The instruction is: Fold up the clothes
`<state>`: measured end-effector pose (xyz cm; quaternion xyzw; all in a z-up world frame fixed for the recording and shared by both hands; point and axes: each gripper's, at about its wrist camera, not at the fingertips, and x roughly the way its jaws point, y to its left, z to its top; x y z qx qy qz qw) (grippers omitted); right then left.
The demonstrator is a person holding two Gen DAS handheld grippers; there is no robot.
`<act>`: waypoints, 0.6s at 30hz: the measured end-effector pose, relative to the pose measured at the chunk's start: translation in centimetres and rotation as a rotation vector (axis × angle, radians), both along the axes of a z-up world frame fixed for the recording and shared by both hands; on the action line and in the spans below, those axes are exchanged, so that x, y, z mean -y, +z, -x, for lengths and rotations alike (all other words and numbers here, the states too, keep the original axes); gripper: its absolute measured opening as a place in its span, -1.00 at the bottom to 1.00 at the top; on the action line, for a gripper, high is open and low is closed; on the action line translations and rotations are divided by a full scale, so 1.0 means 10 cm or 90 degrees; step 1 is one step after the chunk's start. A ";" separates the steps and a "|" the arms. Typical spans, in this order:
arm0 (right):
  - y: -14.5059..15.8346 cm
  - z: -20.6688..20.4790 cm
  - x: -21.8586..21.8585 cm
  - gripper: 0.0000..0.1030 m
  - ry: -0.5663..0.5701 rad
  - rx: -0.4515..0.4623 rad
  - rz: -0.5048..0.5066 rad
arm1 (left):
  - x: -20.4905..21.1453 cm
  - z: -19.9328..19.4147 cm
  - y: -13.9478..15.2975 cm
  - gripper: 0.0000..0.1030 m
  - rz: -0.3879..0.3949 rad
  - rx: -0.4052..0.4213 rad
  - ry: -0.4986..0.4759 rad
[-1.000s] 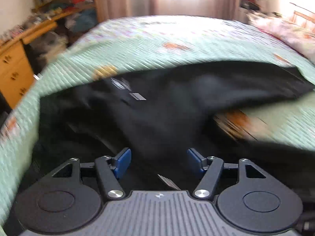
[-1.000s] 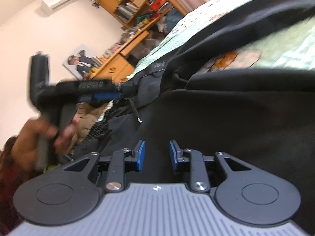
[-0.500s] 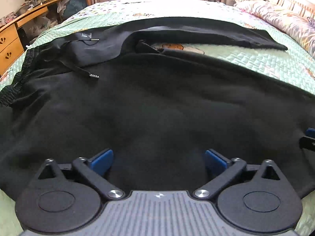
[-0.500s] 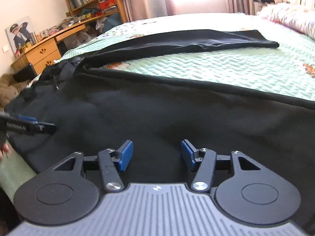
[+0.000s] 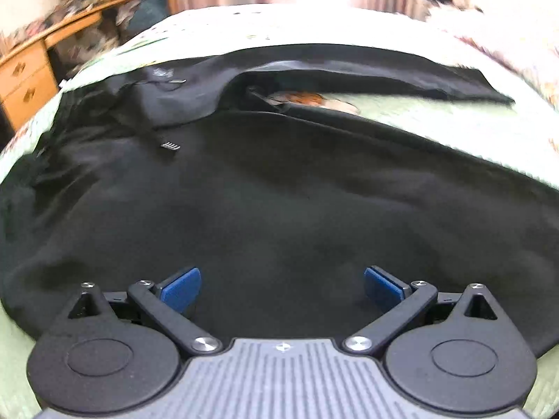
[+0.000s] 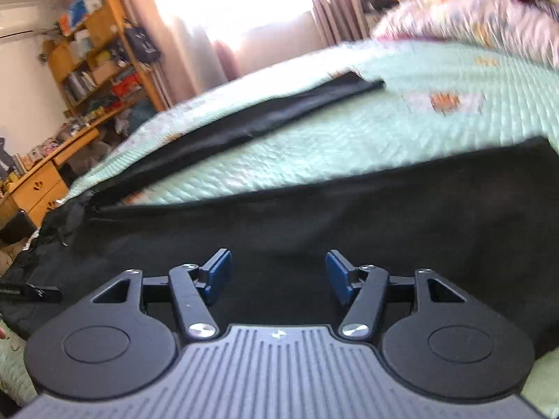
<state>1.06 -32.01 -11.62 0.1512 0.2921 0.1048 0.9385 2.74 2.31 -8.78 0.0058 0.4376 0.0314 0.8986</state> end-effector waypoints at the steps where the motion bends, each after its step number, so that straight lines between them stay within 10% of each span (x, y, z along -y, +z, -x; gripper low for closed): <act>1: -0.02 0.00 0.02 0.24 -0.003 0.002 -0.004 | 0.03 -0.03 -0.06 0.96 -0.003 -0.008 -0.002; 18: -0.03 0.13 0.27 0.25 -0.069 0.055 -0.044 | 0.24 0.00 0.08 0.95 0.019 0.003 -0.028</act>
